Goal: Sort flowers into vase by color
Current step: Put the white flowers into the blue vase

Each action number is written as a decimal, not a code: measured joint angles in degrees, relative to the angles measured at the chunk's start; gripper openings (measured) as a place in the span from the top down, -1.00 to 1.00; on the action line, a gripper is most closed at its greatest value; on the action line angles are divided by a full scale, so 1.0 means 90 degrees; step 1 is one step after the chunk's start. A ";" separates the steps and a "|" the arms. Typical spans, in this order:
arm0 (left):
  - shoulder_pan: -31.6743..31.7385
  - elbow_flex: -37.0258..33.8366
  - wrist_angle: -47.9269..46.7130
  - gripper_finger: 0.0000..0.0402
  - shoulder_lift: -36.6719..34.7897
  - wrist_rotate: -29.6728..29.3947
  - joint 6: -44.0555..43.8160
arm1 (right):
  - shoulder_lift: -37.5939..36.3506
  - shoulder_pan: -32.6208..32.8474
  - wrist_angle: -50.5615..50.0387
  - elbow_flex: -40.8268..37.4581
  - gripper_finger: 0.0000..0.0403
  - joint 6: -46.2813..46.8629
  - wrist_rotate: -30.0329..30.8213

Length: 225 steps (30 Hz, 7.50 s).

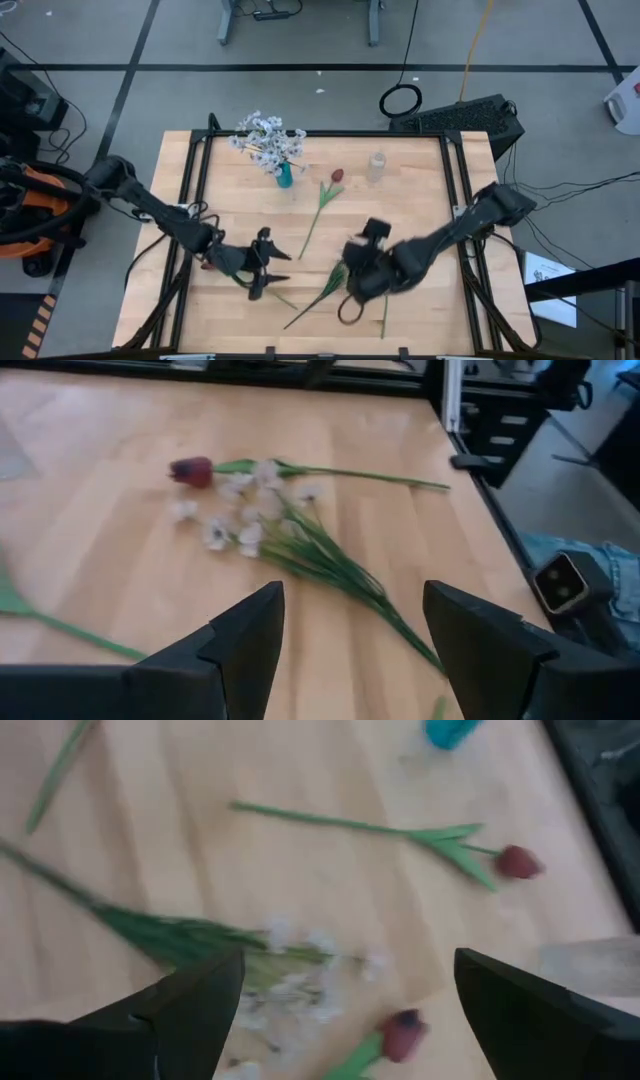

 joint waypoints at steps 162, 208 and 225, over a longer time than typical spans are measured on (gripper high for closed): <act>-0.0864 -0.0585 0.4809 0.95 -0.1137 -0.1907 0.4385 | -0.0392 -0.1496 1.5315 -0.4325 -0.22 -0.4850 -0.3391; -0.0189 -0.0726 0.6452 0.95 0.0508 -0.0885 0.3937 | -0.0292 -0.1149 1.4605 -0.3519 -0.60 -0.4935 -0.3000; -0.0192 -0.0721 0.6239 0.84 0.0510 -0.1051 0.3862 | -0.0292 -0.1210 1.4357 -0.3519 0.85 -0.4925 -0.2955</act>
